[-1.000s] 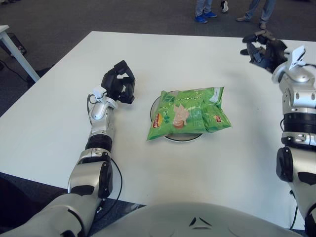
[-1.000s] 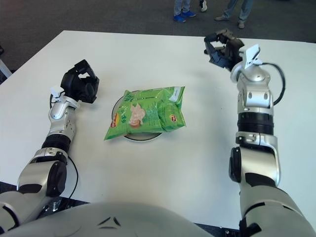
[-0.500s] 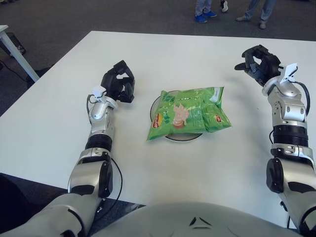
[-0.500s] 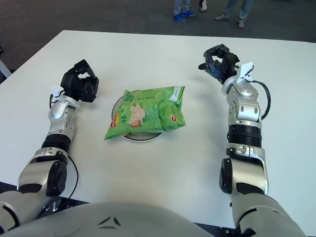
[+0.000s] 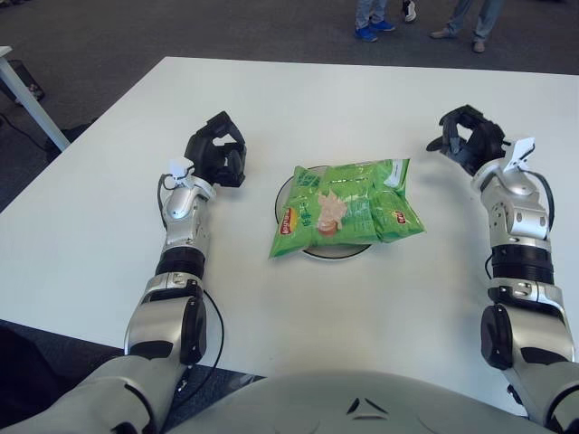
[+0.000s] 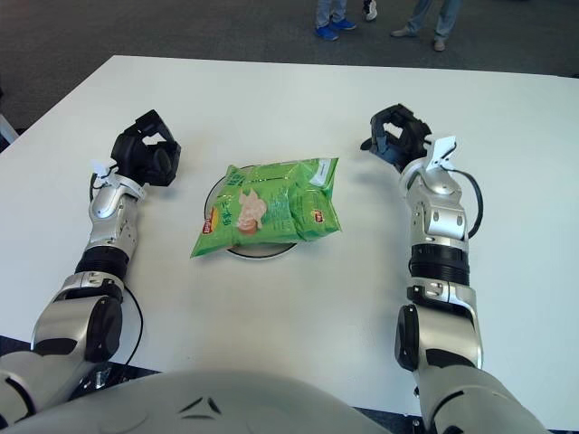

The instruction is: Put the snack into the plate.

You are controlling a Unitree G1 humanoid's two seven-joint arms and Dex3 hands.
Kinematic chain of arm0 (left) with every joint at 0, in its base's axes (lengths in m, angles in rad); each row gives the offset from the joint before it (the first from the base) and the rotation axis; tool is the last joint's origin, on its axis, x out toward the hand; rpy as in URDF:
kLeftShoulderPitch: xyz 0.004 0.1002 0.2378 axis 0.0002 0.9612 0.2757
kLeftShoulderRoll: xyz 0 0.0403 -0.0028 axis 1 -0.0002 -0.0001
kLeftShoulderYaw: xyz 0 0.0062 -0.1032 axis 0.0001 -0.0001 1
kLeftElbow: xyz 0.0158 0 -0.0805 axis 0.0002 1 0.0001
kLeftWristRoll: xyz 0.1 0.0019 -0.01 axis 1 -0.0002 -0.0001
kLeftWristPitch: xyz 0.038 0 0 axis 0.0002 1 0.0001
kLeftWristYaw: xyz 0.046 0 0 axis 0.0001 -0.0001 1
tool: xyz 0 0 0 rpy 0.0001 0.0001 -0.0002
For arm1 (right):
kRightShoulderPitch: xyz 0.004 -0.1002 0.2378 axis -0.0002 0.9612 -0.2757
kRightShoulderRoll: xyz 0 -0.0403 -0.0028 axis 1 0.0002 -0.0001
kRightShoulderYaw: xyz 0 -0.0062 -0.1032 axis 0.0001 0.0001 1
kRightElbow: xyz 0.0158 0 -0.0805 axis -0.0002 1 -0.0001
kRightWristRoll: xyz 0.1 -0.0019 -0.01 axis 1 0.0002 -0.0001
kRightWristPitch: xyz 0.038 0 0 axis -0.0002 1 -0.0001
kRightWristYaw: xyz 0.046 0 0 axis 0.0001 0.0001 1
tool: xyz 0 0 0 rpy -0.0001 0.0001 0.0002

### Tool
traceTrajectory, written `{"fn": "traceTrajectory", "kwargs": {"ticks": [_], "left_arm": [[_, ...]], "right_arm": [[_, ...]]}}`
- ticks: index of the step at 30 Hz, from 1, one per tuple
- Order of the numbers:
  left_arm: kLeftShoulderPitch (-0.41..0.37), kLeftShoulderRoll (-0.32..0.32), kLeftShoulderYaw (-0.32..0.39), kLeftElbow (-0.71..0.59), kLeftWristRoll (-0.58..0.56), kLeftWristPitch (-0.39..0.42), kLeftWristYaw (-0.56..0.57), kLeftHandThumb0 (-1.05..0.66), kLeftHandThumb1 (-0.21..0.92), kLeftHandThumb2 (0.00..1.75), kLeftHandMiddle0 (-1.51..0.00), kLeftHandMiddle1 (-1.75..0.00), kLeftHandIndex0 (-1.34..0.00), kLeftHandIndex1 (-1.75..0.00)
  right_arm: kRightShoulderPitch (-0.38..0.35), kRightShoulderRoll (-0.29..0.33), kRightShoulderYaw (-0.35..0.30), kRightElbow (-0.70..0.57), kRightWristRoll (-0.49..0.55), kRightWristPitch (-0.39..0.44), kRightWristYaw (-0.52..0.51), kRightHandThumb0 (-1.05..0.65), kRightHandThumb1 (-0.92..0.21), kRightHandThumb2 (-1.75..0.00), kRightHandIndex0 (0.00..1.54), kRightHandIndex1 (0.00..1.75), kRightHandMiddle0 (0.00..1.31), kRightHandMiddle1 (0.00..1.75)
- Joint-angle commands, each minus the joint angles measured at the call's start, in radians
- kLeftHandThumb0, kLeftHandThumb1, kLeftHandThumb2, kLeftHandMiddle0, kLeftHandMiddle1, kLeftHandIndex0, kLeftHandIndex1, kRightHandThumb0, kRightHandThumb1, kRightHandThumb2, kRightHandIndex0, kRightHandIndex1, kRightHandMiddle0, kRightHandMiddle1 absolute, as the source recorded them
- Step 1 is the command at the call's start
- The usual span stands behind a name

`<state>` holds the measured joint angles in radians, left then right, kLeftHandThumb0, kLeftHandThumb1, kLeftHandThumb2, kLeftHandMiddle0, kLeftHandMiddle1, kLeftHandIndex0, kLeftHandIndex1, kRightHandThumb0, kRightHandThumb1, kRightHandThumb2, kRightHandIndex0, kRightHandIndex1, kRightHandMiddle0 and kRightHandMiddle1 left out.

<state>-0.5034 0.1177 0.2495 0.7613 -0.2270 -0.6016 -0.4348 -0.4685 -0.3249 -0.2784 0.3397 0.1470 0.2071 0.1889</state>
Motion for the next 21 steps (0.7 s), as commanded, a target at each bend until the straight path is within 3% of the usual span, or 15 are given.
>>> {"fn": "traceTrajectory", "kwargs": {"ticks": [1, 7, 10, 21], "left_arm": [[0.106, -0.045, -0.002, 0.041, -0.015, 0.025, 0.021, -0.50, 0.26, 1.38, -1.37, -1.75, -0.65, -1.75], [0.113, -0.046, -0.003, 0.022, -0.017, 0.044, 0.028, -0.50, 0.26, 1.39, -1.37, -1.75, -0.66, -1.75], [0.116, -0.045, -0.003, 0.015, -0.019, 0.049, 0.029, -0.50, 0.26, 1.39, -1.37, -1.75, -0.66, -1.75], [0.132, -0.053, -0.007, -0.027, -0.014, 0.077, 0.061, -0.52, 0.22, 1.44, -1.38, -1.75, -0.69, -1.75]], "right_arm": [[0.038, 0.025, -0.008, 0.032, 0.025, -0.039, 0.004, -0.44, -0.46, -1.14, 0.81, 1.74, 0.50, 1.75], [0.046, 0.044, -0.019, 0.032, 0.043, -0.019, -0.013, -0.45, -0.42, -1.18, 0.92, 1.75, 0.53, 1.75], [0.049, 0.063, -0.027, 0.013, 0.057, 0.014, -0.048, -0.47, -0.35, -1.27, 1.03, 1.75, 0.59, 1.75], [0.094, 0.173, -0.073, -0.051, 0.123, 0.070, -0.169, -0.51, -0.24, -1.42, 1.28, 1.75, 0.68, 1.75]]}}
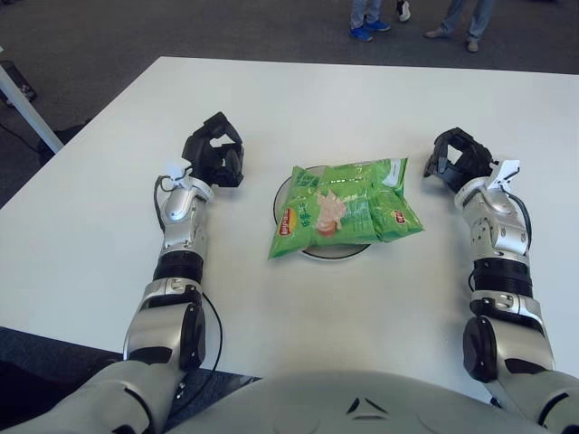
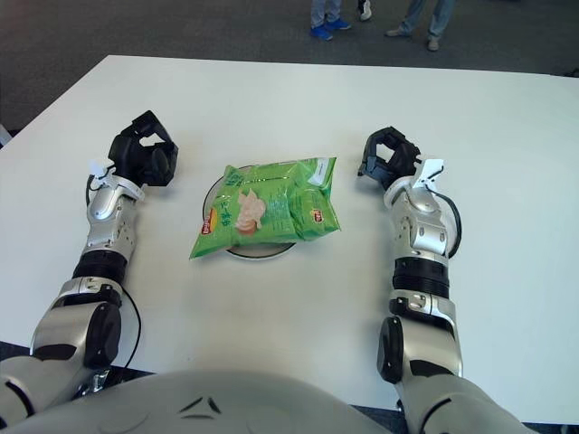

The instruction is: Put the snack into the plate.

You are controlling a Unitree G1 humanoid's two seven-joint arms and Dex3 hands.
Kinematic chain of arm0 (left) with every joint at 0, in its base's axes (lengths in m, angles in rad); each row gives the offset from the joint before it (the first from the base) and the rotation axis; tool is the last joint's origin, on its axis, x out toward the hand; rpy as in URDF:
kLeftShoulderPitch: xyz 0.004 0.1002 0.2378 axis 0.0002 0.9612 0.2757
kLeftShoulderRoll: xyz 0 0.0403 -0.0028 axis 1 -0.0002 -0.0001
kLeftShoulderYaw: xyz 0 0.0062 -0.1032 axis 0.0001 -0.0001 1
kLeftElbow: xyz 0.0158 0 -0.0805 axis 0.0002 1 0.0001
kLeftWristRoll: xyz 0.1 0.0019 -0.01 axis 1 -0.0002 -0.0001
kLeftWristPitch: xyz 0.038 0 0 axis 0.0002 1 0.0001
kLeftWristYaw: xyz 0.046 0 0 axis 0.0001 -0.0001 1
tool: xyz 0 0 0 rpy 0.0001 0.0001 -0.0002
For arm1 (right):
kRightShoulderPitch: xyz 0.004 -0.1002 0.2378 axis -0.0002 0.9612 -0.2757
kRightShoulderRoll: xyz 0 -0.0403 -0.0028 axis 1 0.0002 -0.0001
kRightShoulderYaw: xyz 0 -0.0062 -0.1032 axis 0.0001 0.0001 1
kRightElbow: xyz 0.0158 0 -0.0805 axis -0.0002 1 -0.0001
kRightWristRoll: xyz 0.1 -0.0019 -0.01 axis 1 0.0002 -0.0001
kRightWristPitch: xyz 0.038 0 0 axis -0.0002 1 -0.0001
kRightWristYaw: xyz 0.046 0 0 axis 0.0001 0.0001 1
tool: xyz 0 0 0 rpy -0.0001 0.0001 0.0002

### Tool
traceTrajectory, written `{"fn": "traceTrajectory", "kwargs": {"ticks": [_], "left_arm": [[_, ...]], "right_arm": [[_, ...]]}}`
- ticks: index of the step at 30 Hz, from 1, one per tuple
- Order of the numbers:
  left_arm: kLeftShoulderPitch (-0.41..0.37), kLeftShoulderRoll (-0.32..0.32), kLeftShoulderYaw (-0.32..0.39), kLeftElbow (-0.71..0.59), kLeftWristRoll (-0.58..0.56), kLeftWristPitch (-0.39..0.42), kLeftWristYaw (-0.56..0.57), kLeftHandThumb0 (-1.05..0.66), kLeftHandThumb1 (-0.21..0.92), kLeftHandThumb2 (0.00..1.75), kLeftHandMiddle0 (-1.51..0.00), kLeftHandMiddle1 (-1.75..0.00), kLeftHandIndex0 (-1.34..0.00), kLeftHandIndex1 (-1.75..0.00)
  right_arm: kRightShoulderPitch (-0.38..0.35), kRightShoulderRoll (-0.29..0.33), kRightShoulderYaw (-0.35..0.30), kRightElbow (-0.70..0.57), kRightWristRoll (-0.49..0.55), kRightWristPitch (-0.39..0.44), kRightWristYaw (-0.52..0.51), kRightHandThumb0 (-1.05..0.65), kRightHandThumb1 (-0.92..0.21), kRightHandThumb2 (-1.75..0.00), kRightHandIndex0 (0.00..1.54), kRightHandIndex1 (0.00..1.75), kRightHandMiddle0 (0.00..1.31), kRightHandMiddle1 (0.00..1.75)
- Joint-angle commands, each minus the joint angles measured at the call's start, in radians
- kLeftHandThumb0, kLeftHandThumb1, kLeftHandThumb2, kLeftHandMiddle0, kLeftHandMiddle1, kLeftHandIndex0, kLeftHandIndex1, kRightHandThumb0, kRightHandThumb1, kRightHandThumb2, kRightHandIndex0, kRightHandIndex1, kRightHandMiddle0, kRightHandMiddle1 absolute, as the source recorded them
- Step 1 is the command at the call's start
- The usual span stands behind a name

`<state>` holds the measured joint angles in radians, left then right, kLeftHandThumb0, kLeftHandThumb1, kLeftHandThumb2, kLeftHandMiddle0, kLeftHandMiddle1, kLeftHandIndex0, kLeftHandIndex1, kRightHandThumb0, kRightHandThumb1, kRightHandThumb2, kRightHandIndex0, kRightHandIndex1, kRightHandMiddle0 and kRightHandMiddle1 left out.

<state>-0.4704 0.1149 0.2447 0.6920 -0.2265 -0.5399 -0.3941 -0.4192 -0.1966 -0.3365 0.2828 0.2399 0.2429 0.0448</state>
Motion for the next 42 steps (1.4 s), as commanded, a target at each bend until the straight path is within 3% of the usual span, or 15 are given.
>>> {"fn": "traceTrajectory", "kwargs": {"ticks": [1, 9, 18, 20, 26, 32, 34, 42], "left_arm": [[0.101, -0.050, -0.003, 0.037, -0.014, 0.019, 0.023, -0.52, 0.22, 1.44, -1.38, -1.75, -0.69, -1.75], [0.109, -0.048, -0.012, 0.013, -0.011, 0.043, 0.038, -0.52, 0.21, 1.45, -1.37, -1.75, -0.70, -1.75], [0.119, -0.051, -0.017, -0.007, -0.008, 0.057, 0.054, -0.52, 0.21, 1.44, -1.36, -1.75, -0.70, -1.75], [0.121, -0.051, -0.018, -0.011, -0.007, 0.058, 0.057, -0.52, 0.21, 1.45, -1.36, -1.75, -0.70, -1.75], [0.124, -0.052, -0.025, -0.023, -0.004, 0.065, 0.070, -0.52, 0.21, 1.45, -1.37, -1.75, -0.70, -1.75], [0.123, -0.054, -0.030, -0.026, -0.004, 0.070, 0.079, -0.52, 0.21, 1.45, -1.37, -1.75, -0.70, -1.75], [0.123, -0.055, -0.032, -0.026, -0.006, 0.068, 0.079, -0.52, 0.20, 1.45, -1.37, -1.75, -0.71, -1.75], [0.125, -0.057, -0.037, -0.027, -0.007, 0.068, 0.077, -0.52, 0.20, 1.45, -1.37, -1.75, -0.71, -1.75]], "right_arm": [[0.050, 0.053, -0.019, 0.003, 0.037, 0.034, -0.031, -0.51, -0.23, -1.42, 1.29, 1.75, 0.68, 1.75], [0.062, 0.106, -0.056, 0.022, 0.108, 0.035, -0.051, -0.53, -0.20, -1.46, 1.33, 1.75, 0.71, 1.75], [0.054, 0.127, -0.062, 0.073, 0.121, 0.023, -0.068, -0.54, -0.17, -1.50, 1.37, 1.75, 0.73, 1.75], [0.054, 0.128, -0.058, 0.084, 0.111, 0.001, -0.073, -0.54, -0.17, -1.50, 1.38, 1.75, 0.74, 1.75], [0.073, 0.122, -0.008, 0.131, 0.014, -0.176, -0.084, -0.53, -0.20, -1.47, 1.39, 1.75, 0.72, 1.75], [0.088, 0.116, 0.035, 0.163, -0.057, -0.268, -0.104, -0.52, -0.23, -1.43, 1.37, 1.75, 0.69, 1.75], [0.089, 0.112, 0.047, 0.172, -0.073, -0.274, -0.106, -0.52, -0.24, -1.42, 1.37, 1.75, 0.68, 1.75], [0.062, 0.065, 0.083, 0.202, -0.079, -0.128, -0.061, -0.51, -0.27, -1.38, 1.34, 1.75, 0.66, 1.75]]}}
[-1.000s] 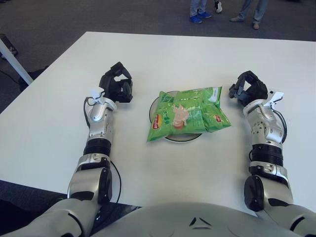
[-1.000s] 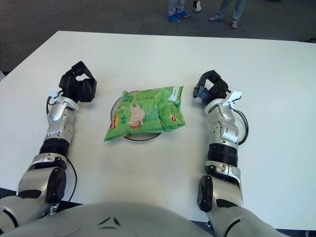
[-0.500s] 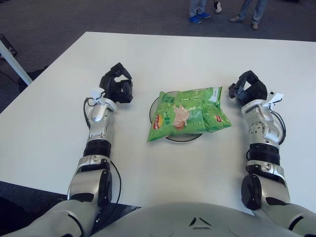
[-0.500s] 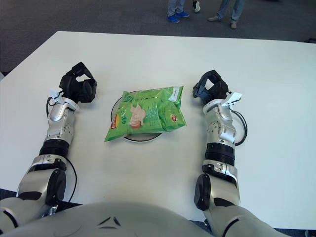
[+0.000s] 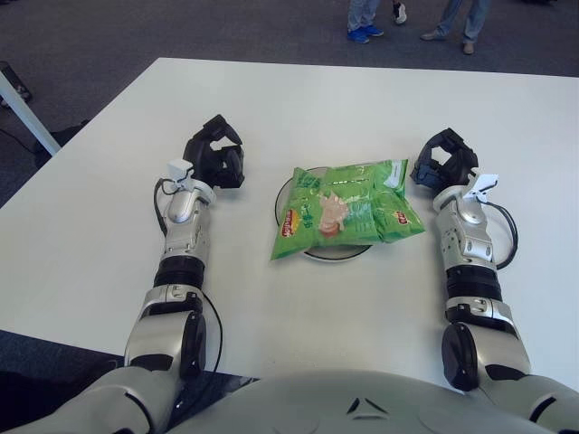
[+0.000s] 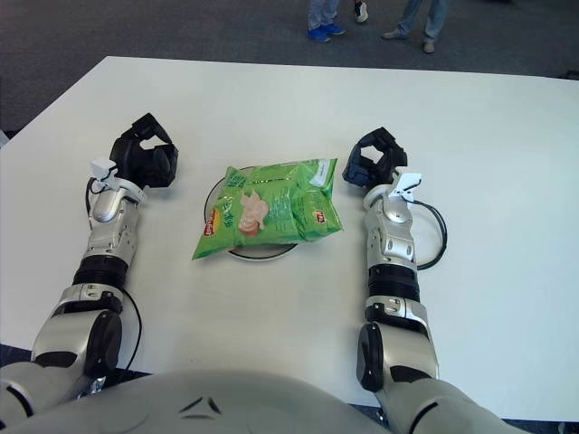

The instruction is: Put the snack into the plate.

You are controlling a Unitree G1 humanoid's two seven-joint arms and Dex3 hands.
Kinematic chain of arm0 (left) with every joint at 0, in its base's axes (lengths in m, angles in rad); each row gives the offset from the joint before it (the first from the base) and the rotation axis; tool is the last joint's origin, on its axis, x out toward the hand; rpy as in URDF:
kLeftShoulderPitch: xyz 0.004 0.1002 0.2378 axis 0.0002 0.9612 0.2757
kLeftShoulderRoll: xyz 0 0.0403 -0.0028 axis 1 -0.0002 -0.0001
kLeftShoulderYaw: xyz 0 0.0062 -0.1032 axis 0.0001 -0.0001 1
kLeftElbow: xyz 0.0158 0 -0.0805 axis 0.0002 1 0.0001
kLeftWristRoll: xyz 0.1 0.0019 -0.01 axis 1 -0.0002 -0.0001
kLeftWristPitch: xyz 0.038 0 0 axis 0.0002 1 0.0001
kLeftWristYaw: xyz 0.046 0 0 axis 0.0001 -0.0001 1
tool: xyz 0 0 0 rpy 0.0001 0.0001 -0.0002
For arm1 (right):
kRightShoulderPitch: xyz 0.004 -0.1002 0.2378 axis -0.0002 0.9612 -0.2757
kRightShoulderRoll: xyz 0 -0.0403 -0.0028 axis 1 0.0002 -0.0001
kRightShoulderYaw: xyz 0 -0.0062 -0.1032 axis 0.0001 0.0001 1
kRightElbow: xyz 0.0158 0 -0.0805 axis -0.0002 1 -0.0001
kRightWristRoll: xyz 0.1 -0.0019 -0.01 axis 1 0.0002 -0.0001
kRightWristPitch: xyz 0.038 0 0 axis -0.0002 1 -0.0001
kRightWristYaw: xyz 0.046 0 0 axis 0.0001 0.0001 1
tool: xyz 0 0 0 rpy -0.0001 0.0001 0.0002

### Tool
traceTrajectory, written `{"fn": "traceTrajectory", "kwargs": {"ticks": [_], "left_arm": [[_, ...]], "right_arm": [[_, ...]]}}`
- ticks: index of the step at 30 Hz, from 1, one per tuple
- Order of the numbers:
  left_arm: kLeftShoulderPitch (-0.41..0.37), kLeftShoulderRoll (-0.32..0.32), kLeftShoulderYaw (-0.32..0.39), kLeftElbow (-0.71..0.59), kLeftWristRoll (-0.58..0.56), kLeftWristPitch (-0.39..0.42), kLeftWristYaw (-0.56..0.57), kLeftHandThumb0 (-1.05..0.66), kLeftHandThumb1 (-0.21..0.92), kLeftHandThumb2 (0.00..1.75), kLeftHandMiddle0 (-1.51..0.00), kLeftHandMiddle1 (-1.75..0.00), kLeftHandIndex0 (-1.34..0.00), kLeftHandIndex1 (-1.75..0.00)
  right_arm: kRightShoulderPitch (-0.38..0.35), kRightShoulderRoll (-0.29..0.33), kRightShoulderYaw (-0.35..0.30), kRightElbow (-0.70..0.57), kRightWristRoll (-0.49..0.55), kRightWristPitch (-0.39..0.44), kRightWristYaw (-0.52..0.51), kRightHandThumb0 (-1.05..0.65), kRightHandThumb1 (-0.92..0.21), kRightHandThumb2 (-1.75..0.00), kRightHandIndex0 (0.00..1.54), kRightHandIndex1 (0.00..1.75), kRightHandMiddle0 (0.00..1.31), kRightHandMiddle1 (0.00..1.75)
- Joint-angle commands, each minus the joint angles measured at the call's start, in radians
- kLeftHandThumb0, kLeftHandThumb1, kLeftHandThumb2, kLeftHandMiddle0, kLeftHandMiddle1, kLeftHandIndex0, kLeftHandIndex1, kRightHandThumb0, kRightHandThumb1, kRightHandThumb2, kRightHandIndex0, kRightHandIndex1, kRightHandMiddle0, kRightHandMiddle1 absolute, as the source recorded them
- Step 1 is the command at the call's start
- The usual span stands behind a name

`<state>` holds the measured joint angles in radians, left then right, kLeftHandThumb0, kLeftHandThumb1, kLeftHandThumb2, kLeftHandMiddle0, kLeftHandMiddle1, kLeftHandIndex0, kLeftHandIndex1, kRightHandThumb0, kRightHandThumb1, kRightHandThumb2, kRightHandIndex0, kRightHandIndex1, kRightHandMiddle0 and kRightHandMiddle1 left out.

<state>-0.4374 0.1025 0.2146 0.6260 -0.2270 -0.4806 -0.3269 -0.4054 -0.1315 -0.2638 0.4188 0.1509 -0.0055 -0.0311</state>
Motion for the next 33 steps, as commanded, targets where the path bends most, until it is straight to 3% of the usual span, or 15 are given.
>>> {"fn": "traceTrajectory", "kwargs": {"ticks": [1, 5, 10, 20, 33], "left_arm": [[0.092, -0.045, -0.007, 0.039, -0.006, 0.009, 0.010, -0.52, 0.20, 1.45, -1.37, -1.75, -0.71, -1.75], [0.094, -0.047, -0.008, 0.036, -0.006, 0.010, 0.014, -0.52, 0.20, 1.45, -1.37, -1.75, -0.70, -1.75], [0.094, -0.051, -0.008, 0.036, -0.006, 0.007, 0.017, -0.52, 0.20, 1.45, -1.37, -1.75, -0.70, -1.75], [0.094, -0.056, -0.010, 0.039, -0.002, 0.001, 0.022, -0.52, 0.21, 1.45, -1.37, -1.75, -0.70, -1.75], [0.095, -0.045, -0.031, 0.038, 0.042, 0.031, 0.082, -0.52, 0.21, 1.44, -1.34, -1.75, -0.70, -1.75]], "right_arm": [[0.045, -0.003, 0.011, 0.067, 0.012, 0.135, 0.019, -0.51, -0.27, -1.38, 1.33, 1.75, 0.66, 1.75], [0.030, -0.022, 0.009, 0.075, 0.032, 0.213, 0.054, -0.51, -0.27, -1.38, 1.33, 1.75, 0.66, 1.75], [0.027, -0.042, 0.029, 0.082, 0.006, 0.219, 0.063, -0.51, -0.27, -1.38, 1.32, 1.75, 0.66, 1.75], [0.051, -0.058, 0.094, 0.101, -0.122, 0.038, -0.027, -0.49, -0.31, -1.33, 1.29, 1.75, 0.62, 1.75], [0.045, -0.066, 0.100, 0.163, -0.145, -0.083, -0.101, -0.48, -0.33, -1.30, 1.28, 1.75, 0.60, 1.75]]}}
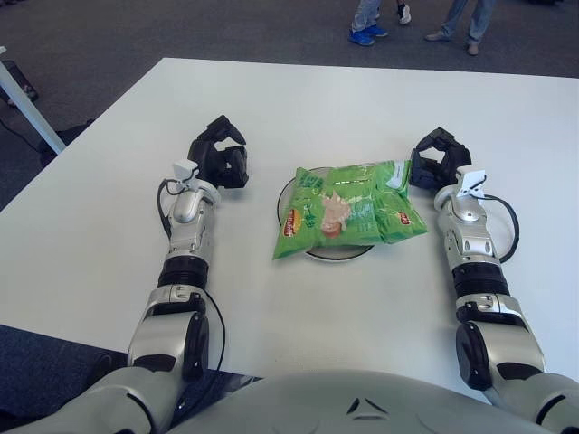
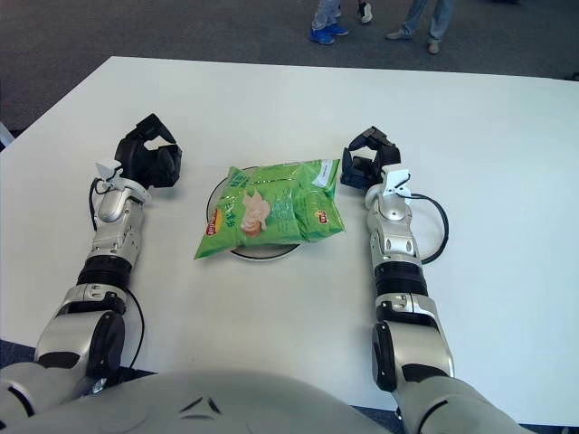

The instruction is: Put the snack into the plate.

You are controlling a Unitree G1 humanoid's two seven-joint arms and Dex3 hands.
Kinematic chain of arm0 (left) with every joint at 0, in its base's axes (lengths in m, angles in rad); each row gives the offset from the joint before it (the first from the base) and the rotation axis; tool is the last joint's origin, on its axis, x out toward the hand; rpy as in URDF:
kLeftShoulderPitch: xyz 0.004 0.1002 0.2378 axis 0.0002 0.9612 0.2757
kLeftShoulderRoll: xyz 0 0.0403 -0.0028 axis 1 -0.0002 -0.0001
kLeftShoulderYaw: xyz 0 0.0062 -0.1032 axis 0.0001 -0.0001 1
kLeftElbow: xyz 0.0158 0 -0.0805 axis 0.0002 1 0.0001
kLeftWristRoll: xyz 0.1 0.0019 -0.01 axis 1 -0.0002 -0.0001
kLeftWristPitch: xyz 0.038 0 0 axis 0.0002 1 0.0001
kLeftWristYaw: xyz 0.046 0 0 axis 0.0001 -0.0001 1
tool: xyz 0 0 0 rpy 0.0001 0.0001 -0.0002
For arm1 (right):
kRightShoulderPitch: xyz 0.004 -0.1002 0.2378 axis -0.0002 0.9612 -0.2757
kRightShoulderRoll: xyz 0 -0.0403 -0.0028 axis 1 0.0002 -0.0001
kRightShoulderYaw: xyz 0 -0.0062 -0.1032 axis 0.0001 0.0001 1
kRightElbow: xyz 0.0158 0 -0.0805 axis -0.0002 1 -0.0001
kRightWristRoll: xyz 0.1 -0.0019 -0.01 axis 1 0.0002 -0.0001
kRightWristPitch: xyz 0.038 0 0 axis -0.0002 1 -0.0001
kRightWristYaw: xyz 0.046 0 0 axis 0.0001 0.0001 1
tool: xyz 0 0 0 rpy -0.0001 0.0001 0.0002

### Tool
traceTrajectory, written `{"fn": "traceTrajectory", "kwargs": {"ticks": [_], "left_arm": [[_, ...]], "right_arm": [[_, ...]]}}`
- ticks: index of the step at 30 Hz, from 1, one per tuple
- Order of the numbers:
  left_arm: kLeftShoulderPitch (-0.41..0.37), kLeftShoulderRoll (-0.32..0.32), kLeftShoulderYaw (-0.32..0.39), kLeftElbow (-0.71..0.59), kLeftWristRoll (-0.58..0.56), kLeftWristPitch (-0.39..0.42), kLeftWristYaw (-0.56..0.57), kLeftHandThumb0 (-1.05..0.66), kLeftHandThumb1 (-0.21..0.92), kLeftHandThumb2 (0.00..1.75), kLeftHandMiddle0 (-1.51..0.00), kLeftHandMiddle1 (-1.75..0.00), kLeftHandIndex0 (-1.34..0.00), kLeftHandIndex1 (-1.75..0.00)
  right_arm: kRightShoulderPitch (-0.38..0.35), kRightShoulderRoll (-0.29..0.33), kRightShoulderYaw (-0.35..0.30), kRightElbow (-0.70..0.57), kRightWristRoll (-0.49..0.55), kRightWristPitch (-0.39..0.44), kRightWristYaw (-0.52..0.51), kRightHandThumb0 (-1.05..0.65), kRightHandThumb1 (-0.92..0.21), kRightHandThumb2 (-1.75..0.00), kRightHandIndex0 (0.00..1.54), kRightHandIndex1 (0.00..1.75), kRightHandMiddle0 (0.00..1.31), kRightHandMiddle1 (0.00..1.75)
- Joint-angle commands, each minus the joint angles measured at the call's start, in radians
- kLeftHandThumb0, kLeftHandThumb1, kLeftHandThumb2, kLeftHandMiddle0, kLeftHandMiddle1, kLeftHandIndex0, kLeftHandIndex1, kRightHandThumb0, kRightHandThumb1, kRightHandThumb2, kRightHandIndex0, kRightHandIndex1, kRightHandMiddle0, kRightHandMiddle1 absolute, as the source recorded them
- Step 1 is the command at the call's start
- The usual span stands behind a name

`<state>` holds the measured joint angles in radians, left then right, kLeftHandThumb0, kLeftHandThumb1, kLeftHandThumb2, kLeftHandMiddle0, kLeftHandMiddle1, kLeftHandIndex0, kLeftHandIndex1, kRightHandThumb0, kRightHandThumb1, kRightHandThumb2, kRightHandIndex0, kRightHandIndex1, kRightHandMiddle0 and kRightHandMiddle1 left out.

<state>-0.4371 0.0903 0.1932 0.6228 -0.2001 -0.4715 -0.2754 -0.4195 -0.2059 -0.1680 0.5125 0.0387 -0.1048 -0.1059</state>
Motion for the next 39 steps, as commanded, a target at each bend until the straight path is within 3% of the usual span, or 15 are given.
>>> {"fn": "traceTrajectory", "kwargs": {"ticks": [1, 21, 39], "left_arm": [[0.095, -0.032, -0.012, 0.038, 0.023, 0.031, 0.042, -0.52, 0.21, 1.44, -1.34, -1.75, -0.70, -1.75], [0.102, -0.009, -0.036, 0.008, 0.061, 0.110, 0.083, -0.48, 0.30, 1.33, -1.31, -1.75, -0.62, -1.75], [0.100, -0.004, -0.034, 0.012, 0.059, 0.106, 0.078, -0.48, 0.32, 1.32, -1.30, -1.75, -0.61, -1.75]], "right_arm": [[0.058, 0.007, 0.005, 0.075, -0.039, 0.004, -0.037, -0.48, -0.33, -1.30, 1.28, 1.75, 0.60, 1.75], [0.059, -0.014, 0.030, 0.116, -0.094, -0.063, -0.081, -0.47, -0.35, -1.28, 1.30, 1.75, 0.59, 1.75], [0.066, -0.017, 0.035, 0.112, -0.105, -0.085, -0.073, -0.47, -0.36, -1.27, 1.31, 1.75, 0.58, 1.75]]}}
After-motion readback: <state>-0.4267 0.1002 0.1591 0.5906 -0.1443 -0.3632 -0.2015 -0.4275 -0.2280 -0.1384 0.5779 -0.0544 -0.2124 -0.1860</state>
